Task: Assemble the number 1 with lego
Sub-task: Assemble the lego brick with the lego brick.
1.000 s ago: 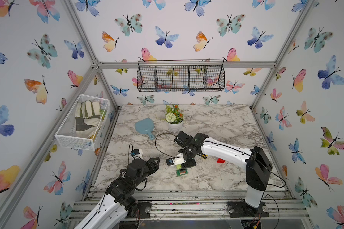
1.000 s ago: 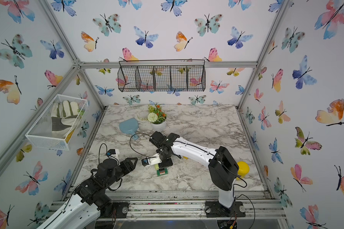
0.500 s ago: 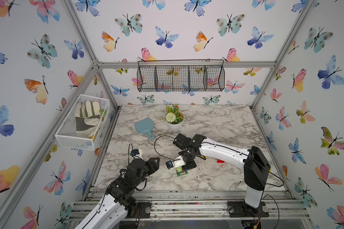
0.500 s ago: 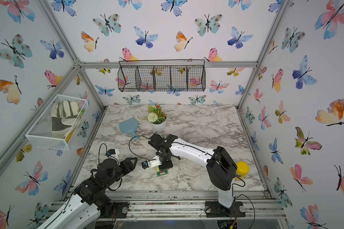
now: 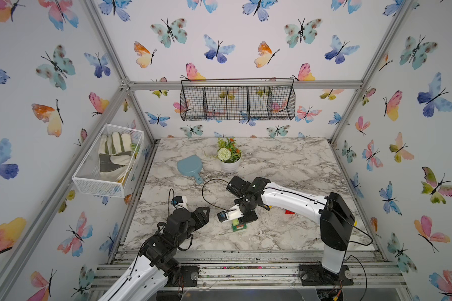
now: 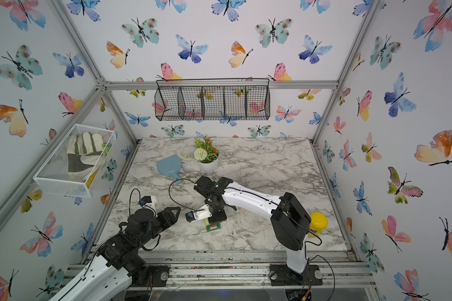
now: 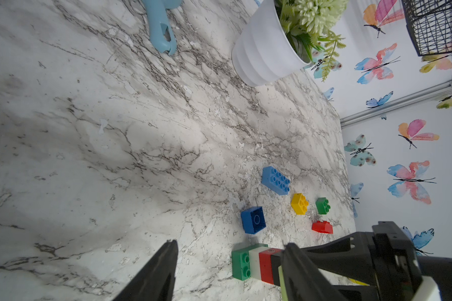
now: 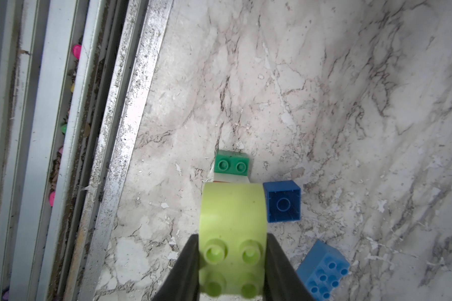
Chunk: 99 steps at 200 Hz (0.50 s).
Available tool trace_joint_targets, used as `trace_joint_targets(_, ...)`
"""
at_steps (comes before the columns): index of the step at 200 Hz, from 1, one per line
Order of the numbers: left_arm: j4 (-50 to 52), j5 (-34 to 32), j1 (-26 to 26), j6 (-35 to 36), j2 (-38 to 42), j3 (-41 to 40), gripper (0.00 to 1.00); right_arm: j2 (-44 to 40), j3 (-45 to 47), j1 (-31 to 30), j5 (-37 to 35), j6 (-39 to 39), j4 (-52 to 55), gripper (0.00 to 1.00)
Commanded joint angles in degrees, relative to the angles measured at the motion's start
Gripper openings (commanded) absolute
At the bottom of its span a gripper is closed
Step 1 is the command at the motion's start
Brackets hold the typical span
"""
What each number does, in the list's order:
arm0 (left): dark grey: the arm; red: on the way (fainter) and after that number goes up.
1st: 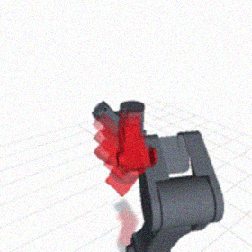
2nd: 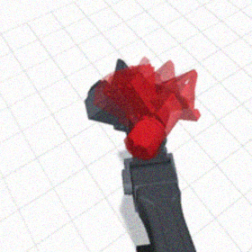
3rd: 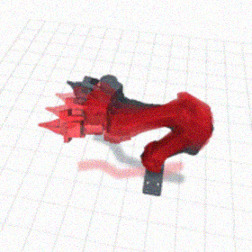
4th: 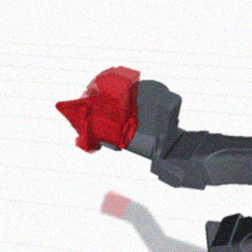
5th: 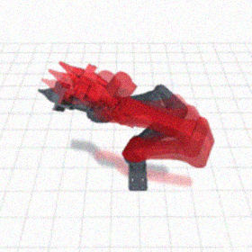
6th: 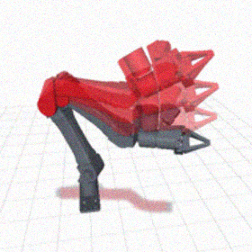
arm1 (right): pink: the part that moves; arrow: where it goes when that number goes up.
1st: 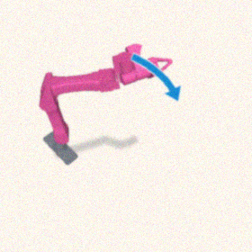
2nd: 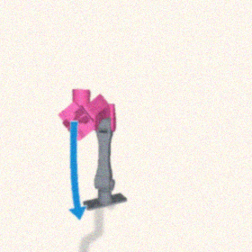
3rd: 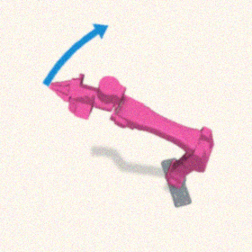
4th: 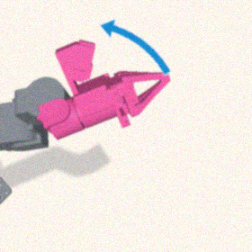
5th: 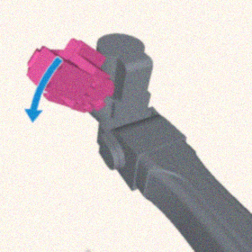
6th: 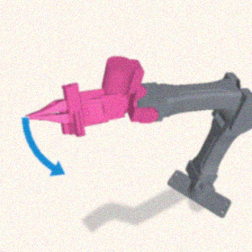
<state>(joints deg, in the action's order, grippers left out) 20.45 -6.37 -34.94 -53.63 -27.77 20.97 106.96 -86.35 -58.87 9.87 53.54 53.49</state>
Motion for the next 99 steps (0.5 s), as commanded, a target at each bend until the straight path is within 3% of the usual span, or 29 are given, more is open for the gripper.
trace_joint_targets(1,-0.2,-0.6,0.2,0.4,0.5,-0.5,0.68,1.4,0.6,-0.4,0.0,-1.0,1.3,0.06)
trace_joint_targets(34,-0.3,-0.5,0.2,0.3,0.4,-0.6,0.68,-1.2,-2.2,-0.4,3.5,-1.1,1.4,0.06)
trace_joint_targets(99,-0.3,-0.4,0.2,0.1,0.5,-0.4,0.68,-2.2,-0.5,-0.4,0.0,-0.3,1.0,0.04)
